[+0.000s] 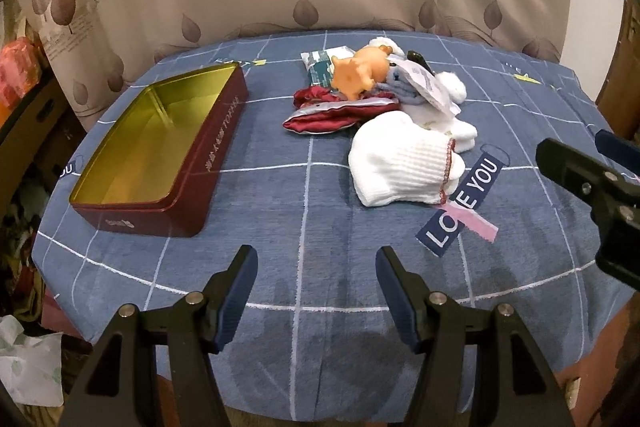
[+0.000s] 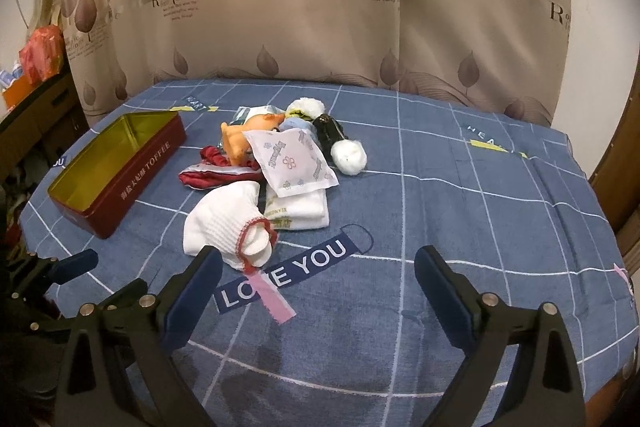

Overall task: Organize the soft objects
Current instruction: 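Move the left tool toward the white knit glove on the pile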

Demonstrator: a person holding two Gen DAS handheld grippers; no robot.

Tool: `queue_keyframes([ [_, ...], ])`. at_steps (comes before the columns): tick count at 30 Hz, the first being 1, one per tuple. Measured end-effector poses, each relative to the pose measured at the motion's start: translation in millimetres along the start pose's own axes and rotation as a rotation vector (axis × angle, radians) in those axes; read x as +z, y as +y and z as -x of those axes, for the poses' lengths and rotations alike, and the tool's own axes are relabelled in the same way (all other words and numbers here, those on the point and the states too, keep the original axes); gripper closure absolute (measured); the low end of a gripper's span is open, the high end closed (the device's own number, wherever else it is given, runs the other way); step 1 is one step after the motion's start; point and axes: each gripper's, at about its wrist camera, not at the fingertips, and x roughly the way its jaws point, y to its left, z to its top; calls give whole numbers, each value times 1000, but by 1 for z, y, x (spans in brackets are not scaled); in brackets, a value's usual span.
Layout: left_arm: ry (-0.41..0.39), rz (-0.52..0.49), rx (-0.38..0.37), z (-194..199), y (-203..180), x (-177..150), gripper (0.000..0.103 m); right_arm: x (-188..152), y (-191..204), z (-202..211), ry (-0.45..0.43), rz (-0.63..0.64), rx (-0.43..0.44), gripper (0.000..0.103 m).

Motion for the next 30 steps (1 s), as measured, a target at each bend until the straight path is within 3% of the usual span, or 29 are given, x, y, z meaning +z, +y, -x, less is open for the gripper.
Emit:
queue_keyframes([
  [10,-1,-28,-9,-8,-7,11,40,2,-8,2,-11,-26,-4,8],
  [30,66,-67,-111,-39,-24,26,40,3,-20,1,-11,-69,7,8],
])
